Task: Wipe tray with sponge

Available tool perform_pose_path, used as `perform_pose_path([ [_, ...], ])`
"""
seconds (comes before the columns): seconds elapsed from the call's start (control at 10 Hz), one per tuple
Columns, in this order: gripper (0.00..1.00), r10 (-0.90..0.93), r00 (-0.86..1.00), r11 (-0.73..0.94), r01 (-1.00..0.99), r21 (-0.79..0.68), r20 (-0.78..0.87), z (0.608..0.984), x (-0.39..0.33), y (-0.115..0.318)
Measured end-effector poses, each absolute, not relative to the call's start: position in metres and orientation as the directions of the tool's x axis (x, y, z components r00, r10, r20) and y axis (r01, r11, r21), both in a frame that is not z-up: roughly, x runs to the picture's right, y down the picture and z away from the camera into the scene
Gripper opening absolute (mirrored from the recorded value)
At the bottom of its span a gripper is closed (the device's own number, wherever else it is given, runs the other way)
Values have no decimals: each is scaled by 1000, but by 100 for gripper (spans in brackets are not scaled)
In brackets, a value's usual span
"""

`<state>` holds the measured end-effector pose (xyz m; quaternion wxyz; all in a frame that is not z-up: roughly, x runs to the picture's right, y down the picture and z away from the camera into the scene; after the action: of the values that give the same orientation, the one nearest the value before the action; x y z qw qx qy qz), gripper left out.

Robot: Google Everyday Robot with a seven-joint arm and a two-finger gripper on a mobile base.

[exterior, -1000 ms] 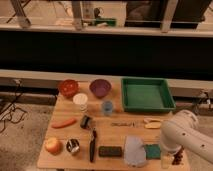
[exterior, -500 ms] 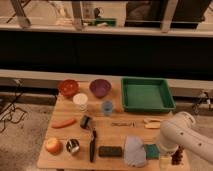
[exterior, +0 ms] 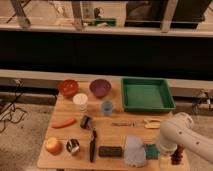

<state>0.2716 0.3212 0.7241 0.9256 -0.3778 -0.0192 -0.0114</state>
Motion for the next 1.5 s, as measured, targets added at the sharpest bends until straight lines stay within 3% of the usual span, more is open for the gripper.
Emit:
perform_pose_path([
  [1.5,80,14,999,683,27,-730,50,737,279,337],
])
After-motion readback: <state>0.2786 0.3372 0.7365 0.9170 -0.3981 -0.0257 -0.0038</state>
